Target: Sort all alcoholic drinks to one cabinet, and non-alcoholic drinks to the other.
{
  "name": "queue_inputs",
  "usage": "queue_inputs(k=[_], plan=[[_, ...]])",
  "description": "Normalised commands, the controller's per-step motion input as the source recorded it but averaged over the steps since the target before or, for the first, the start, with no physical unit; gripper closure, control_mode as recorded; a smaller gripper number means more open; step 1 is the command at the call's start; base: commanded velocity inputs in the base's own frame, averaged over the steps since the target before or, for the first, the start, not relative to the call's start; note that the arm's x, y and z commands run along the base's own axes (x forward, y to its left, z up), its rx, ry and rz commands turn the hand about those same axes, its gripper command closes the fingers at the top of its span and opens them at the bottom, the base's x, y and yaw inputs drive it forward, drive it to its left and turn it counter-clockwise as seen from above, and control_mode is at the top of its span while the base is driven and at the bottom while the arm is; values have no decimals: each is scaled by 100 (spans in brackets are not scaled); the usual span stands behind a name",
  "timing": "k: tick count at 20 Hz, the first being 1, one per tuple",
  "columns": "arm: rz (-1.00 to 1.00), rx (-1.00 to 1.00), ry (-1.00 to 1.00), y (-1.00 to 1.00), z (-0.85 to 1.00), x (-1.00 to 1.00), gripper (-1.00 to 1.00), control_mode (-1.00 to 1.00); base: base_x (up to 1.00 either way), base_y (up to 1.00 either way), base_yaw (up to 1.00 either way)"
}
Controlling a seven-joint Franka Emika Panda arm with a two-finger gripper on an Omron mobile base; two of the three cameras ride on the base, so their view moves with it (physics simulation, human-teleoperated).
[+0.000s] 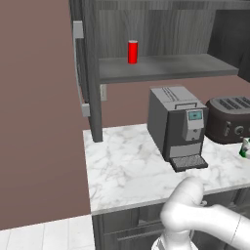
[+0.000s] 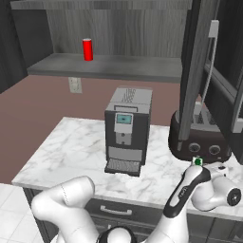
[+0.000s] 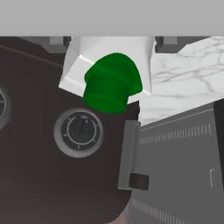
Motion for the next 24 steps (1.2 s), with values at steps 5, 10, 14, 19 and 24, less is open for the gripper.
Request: queue_inputs(k=[5,10,14,19,24], plan=[[-8,0,1,0,45,-44,100,-100,0,0,0],[-10,0,8,2,59,-80,100,-100,0,0,0],[-7,-1,12,33,43,-77,100,-100,0,0,0],[-4,-1,10,46,25,-82,100,-100,0,0,0],[-7,0,5,48,28,-88,100,-100,0,0,0]])
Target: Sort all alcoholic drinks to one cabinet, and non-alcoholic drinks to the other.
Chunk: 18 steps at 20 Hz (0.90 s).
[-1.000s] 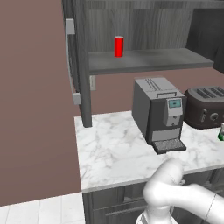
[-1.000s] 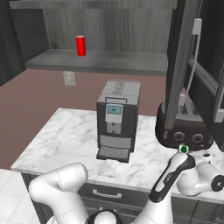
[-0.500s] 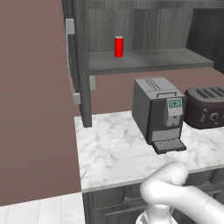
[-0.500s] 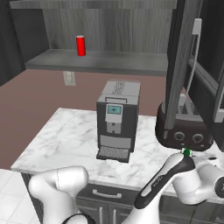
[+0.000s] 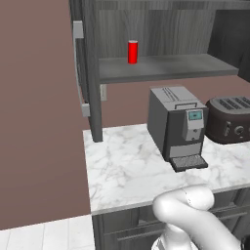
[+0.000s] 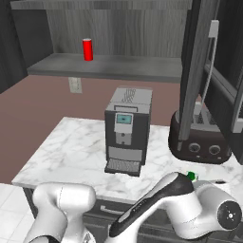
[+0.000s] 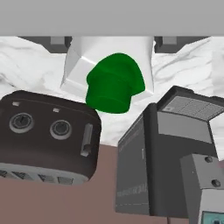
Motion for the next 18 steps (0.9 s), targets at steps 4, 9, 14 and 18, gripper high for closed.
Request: queue_inputs(k=[4,9,14,18], plan=[[-12,0,3,40,61,-70,100,-100,0,0,0],[-10,0,1,51,86,-47,100,-100,0,0,0],[-3,0,0,68,80,-39,100,-100,0,0,0],[0,0,0,91,49,-28,100,-100,0,0,0]])
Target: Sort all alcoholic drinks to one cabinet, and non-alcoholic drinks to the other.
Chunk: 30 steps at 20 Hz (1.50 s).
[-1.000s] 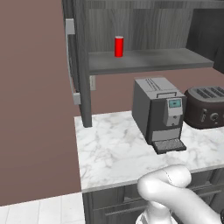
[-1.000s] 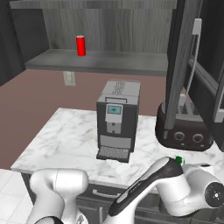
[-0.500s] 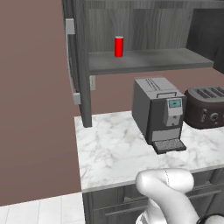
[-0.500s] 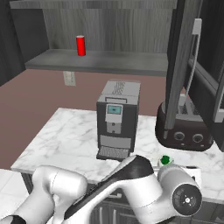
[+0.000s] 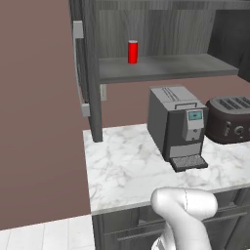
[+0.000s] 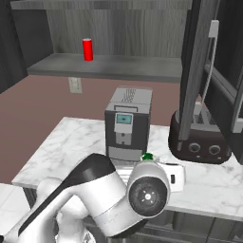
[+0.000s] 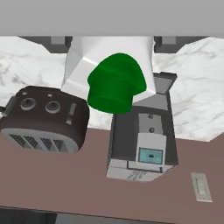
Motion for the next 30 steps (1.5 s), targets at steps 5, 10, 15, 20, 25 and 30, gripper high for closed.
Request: queue_inputs(k=[5,10,15,20,25,30], plan=[[0,0,0,99,34,-13,100,-100,0,0,0],[0,-1,0,85,55,1,100,-100,0,0,0],[0,-4,-6,34,98,20,100,-100,0,0,0],[0,-2,-4,4,99,43,100,-100,0,0,0],[0,-1,0,0,76,65,100,-100,0,0,0],[0,-4,-4,12,22,70,100,-100,0,0,0]])
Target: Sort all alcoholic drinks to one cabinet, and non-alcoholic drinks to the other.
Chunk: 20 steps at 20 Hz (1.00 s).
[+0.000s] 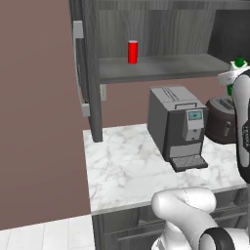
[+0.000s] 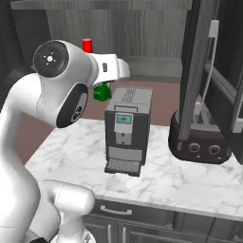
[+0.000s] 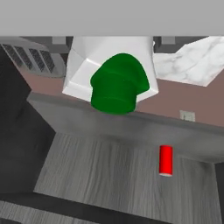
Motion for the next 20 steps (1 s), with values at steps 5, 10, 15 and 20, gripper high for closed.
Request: queue_inputs(k=[5,10,15,20], plan=[[0,-1,-12,13,1,72,100,-100,0,0,0],[-1,0,-9,20,2,67,100,-100,0,0,0],[-4,0,-2,28,22,63,100,-100,0,0,0],[-5,0,0,18,8,82,100,-100,0,0,0]])
